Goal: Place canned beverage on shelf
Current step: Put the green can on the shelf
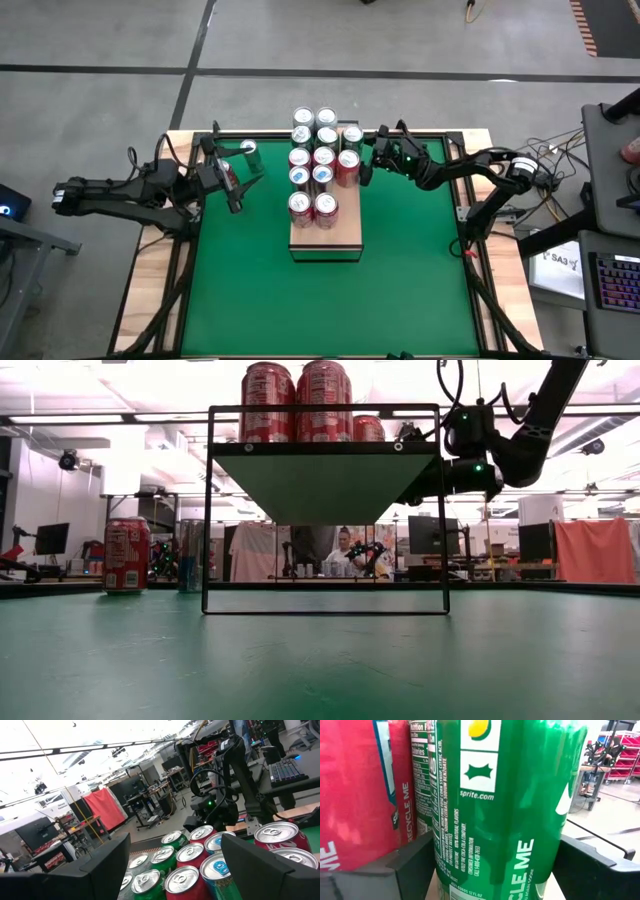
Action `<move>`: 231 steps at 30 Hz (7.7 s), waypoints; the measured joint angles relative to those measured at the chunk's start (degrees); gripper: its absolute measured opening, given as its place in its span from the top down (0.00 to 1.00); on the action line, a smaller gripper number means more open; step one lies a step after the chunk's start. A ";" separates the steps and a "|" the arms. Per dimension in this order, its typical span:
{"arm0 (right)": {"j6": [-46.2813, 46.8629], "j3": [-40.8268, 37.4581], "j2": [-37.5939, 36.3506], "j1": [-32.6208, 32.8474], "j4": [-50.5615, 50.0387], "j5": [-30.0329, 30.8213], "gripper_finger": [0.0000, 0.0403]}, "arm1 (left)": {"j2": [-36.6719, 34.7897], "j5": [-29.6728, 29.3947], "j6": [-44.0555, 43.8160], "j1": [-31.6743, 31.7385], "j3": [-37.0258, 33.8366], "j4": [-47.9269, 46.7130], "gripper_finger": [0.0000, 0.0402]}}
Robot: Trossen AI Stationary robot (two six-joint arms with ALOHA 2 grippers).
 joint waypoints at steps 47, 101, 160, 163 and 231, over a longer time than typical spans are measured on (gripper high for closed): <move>1.04 0.02 -3.30 0.13 -6.14 0.48 0.19 | 0.00 -0.35 -0.04 0.00 0.00 1.83 0.27; 2.58 5.62 -3.54 0.24 -18.18 0.77 0.19 | 0.00 -0.33 -0.07 0.01 0.00 2.47 0.27; 2.12 5.44 -6.30 0.85 -23.83 3.06 0.08 | 0.02 -0.28 -0.17 0.01 0.00 2.54 0.27; 2.19 5.44 -6.67 0.85 -23.82 3.08 0.08 | 0.02 -0.28 -0.20 0.01 0.00 2.54 0.27; 19.93 10.81 -32.56 0.95 -48.02 11.76 0.11 | 4.36 -6.57 -8.22 0.05 0.04 -15.16 0.33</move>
